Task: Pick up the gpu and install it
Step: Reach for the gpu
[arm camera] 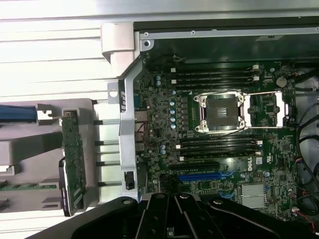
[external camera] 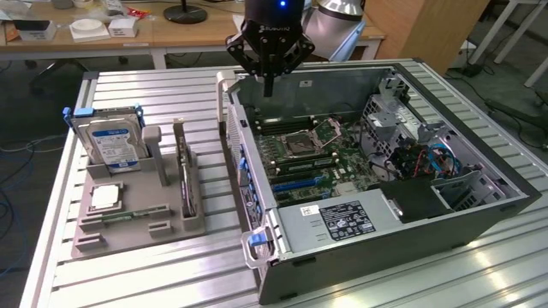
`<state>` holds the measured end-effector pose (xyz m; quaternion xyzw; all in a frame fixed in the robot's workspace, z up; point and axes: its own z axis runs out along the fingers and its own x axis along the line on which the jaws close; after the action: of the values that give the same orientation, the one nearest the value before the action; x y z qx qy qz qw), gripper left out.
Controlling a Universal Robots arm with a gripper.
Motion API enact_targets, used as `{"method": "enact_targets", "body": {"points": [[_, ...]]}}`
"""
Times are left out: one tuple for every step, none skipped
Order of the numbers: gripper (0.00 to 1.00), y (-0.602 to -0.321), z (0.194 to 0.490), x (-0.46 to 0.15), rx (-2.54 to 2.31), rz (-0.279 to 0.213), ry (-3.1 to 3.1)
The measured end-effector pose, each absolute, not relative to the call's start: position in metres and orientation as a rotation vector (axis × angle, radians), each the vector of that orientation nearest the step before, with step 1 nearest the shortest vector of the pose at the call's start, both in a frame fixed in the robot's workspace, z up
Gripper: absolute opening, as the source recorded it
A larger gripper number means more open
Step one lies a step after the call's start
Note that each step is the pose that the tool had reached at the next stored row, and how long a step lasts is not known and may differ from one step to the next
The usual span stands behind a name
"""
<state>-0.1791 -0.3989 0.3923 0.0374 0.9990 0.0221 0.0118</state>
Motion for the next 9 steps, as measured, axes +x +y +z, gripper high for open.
{"method": "enact_targets", "body": {"points": [[0.10,-0.399,0.392,-0.180,0.117,0.069,3.115],[0.10,-0.399,0.392,-0.182,0.117,0.069,3.115],[0.10,-0.399,0.392,-0.183,0.117,0.069,3.115],[0.10,-0.399,0.392,-0.185,0.117,0.069,3.115],[0.10,-0.399,0.392,-0.187,0.117,0.069,3.115],[0.10,-0.399,0.392,-0.188,0.117,0.069,3.115],[0.10,-0.399,0.392,-0.190,0.117,0.069,3.115],[0.10,-0.399,0.392,-0.191,0.117,0.069,3.116],[0.10,-0.399,0.392,-0.193,0.117,0.069,3.116]]}}
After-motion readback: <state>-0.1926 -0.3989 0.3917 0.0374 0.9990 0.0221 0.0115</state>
